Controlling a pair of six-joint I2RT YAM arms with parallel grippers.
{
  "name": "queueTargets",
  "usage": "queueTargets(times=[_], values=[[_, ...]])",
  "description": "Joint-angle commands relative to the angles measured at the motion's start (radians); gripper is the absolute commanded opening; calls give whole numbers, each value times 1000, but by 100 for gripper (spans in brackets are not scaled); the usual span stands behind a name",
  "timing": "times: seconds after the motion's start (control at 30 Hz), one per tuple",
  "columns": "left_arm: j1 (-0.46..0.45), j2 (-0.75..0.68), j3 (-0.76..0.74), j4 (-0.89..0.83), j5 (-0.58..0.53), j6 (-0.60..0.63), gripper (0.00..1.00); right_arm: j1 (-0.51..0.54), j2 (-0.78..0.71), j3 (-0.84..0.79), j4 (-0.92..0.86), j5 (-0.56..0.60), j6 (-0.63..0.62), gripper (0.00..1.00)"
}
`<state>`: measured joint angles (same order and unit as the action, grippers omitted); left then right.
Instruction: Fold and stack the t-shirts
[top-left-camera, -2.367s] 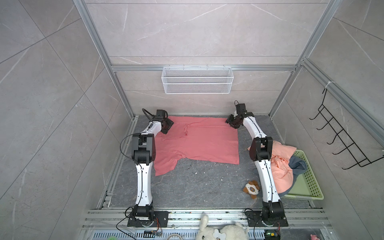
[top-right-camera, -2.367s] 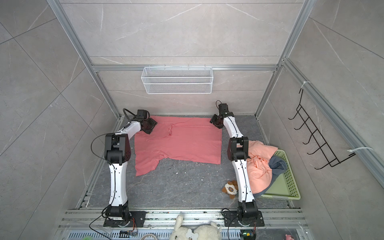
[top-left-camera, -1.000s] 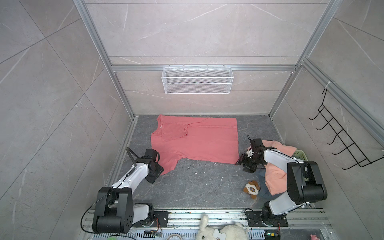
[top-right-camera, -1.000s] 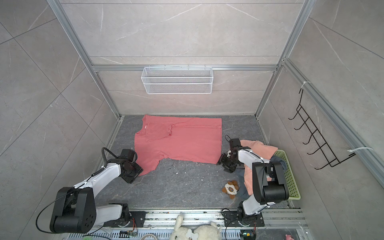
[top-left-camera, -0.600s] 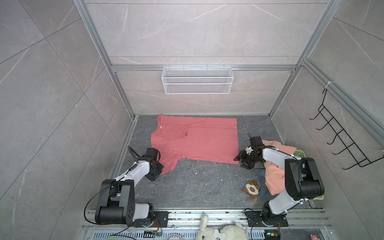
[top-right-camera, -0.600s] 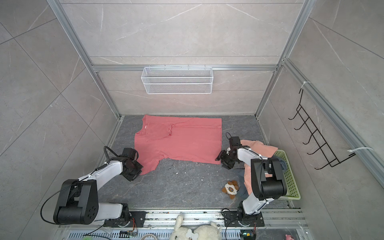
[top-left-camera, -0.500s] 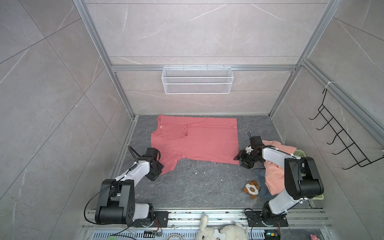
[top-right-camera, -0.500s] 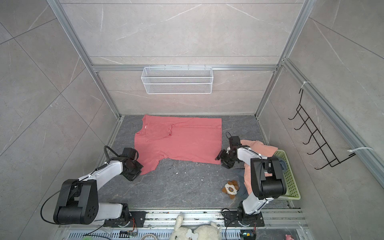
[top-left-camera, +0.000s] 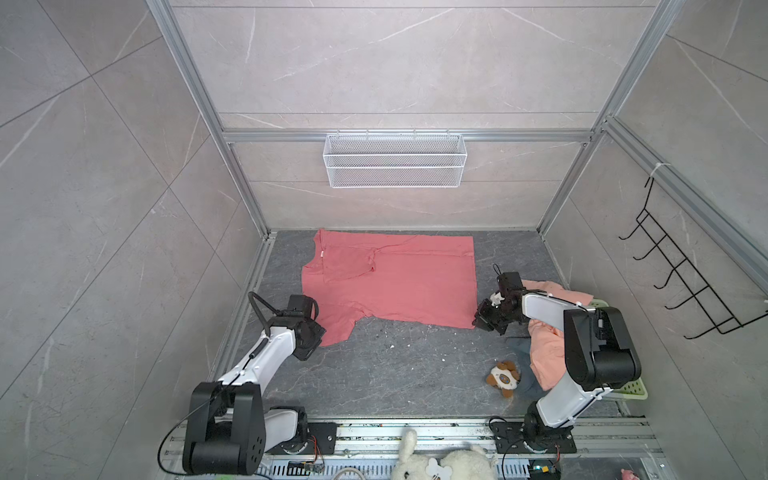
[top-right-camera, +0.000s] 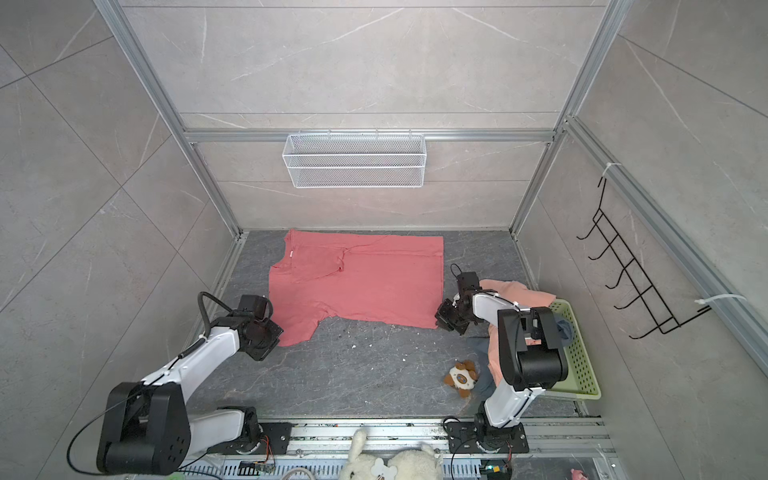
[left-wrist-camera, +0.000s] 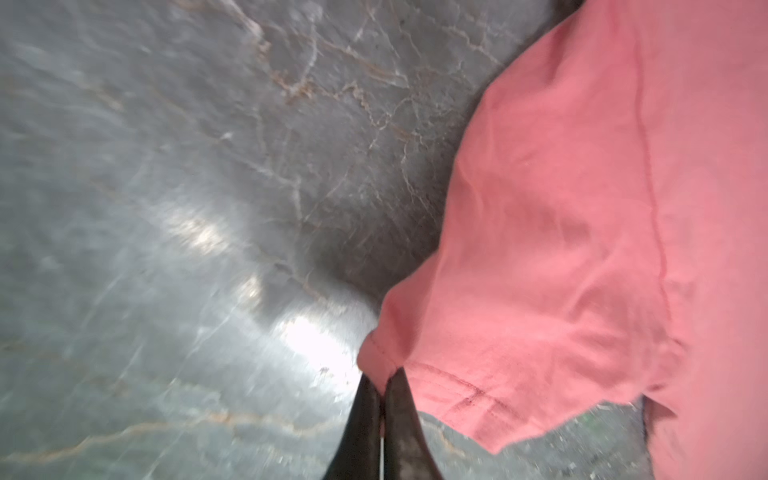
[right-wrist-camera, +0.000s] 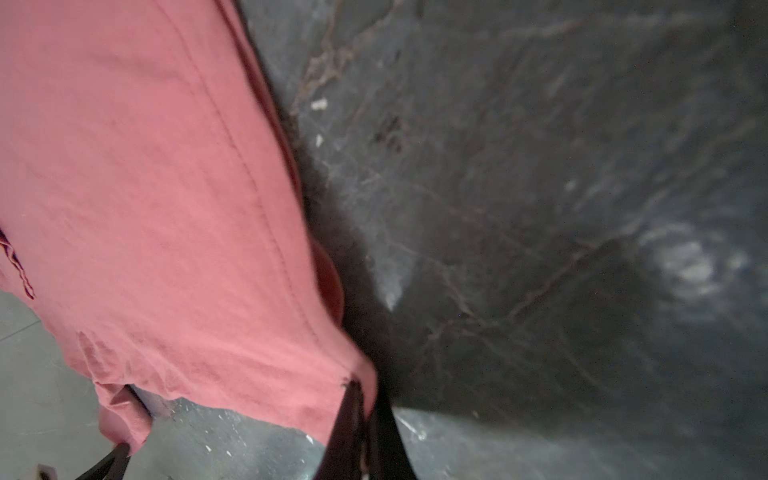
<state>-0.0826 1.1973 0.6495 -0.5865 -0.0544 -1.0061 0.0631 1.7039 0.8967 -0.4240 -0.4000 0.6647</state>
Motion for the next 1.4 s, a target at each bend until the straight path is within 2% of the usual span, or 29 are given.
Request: queueTargets(times=[0.0,0.27,0.43,0.67,0.8,0.97,1.2,1.37], values=[[0,-101,24,-172,-39,-36,0,2,-16,8,-136,58,-72,3],[-52,-391,16,-428,-67,-137,0,1,-132,-2,-231,95,-114,0],[-56,-392,59,-439,-72,-105,0,1,-170,35,-237,126,-96,0],[-57,-199,316,-295,-67,64,0,1,-152,159,-185,118,-34,0],[-57,-13,486,-208,-32,171,0,0,-87,260,-164,117,-12,0],[-57,232,703,-189,-23,306,0,-2,28,380,-125,132,28,0],[-54,512,926,-174,-31,393,0,-4,187,517,-114,157,55,0],[-33,632,1034,-178,-28,399,0,-15,279,607,-134,158,64,0]])
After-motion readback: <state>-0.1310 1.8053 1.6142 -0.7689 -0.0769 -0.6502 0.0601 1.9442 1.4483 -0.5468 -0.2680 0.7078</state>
